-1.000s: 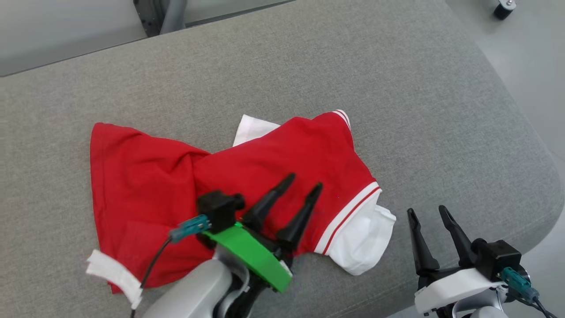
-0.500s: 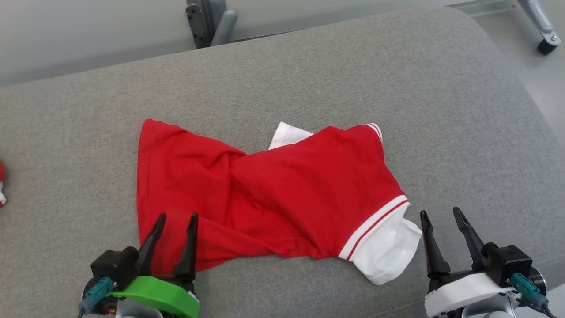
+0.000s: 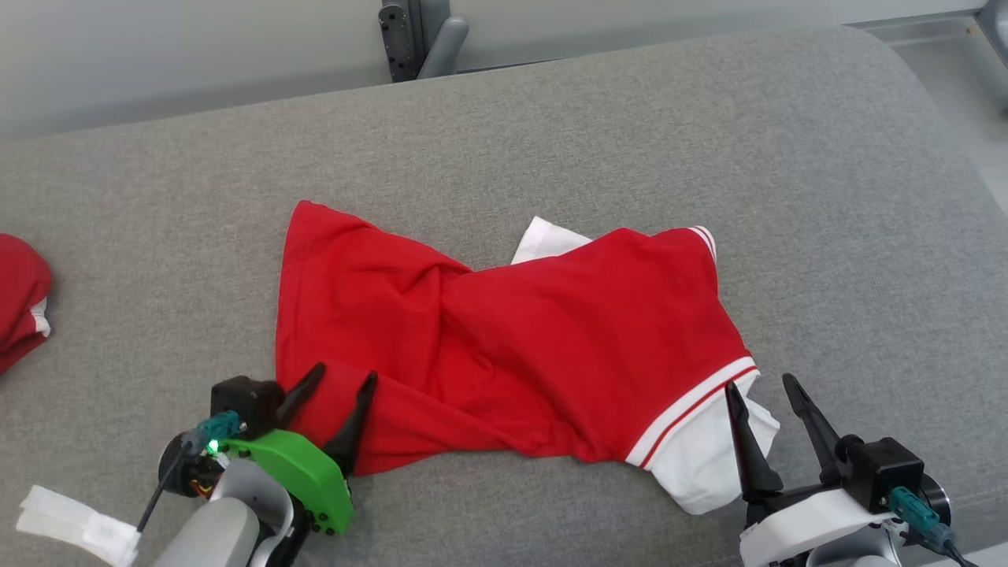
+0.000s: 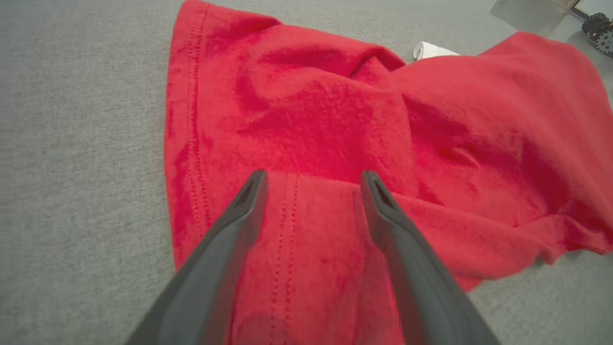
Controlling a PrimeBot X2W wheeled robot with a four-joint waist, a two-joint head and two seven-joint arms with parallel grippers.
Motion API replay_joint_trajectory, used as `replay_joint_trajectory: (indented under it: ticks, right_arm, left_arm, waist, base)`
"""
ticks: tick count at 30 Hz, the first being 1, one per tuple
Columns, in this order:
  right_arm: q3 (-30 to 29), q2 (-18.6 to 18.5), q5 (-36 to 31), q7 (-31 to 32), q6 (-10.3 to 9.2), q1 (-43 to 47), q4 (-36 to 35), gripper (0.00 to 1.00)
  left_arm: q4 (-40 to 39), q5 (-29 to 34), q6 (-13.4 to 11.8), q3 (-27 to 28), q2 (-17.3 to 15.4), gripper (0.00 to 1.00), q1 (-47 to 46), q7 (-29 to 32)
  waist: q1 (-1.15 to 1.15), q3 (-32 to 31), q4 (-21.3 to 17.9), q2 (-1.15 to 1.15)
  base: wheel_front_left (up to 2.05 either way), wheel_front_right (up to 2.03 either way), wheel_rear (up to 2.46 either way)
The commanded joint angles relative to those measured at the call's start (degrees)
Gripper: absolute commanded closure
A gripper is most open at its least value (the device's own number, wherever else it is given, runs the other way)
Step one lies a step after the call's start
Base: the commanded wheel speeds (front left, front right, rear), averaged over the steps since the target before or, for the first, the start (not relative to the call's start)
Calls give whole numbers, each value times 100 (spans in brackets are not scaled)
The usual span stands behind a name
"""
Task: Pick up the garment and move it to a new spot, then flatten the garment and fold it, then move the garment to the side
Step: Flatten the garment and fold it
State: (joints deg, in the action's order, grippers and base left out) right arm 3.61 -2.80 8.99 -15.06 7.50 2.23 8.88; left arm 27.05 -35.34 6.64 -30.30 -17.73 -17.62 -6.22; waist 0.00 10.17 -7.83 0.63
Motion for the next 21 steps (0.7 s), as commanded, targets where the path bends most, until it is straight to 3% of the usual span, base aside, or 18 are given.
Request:
replay_joint_trajectory:
  ticks: [1, 14, 15, 16, 17, 18, 21]
  right_arm:
    - [-7, -18, 29, -18, -2, -12, 7, 0]
    - [-13, -18, 96, -18, -2, 46, 49, 0]
    - [-21, -17, 97, -18, -2, 49, 49, 0]
    - [-32, -18, 101, -18, -2, 57, 52, 0]
    - [-36, -17, 101, -18, -2, 67, 59, 0]
    - [-43, -18, 99, -18, -2, 75, 65, 0]
    - [-62, -18, 93, -18, -2, 84, 74, 0]
  left_arm:
    - [121, -23, 30, -26, -81, 0, -142, 61]
    - [496, -630, 92, -272, -187, 2, -427, 303]
    - [430, -659, 93, -330, -204, 23, -431, 251]
    - [378, -662, 93, -371, -248, 54, -431, 211]
    - [326, -688, 90, -428, -284, 71, -421, 176]
    - [254, -748, 91, -479, -300, 99, -402, 132]
    - [-35, -1021, 92, -738, -368, 100, -280, 119]
  waist:
    - [0, 30, -43, -63]
    - [0, 86, -128, -63]
    - [0, 82, -117, -63]
    - [0, 75, -104, -63]
    - [0, 65, -91, -63]
    - [0, 55, -74, -63]
    - [0, 27, -18, -63]
  base:
    - [0, 0, 0]
    - [0, 0, 0]
    - [0, 0, 0]
    - [0, 0, 0]
    - [0, 0, 0]
    - [0, 0, 0]
    - [0, 0, 0]
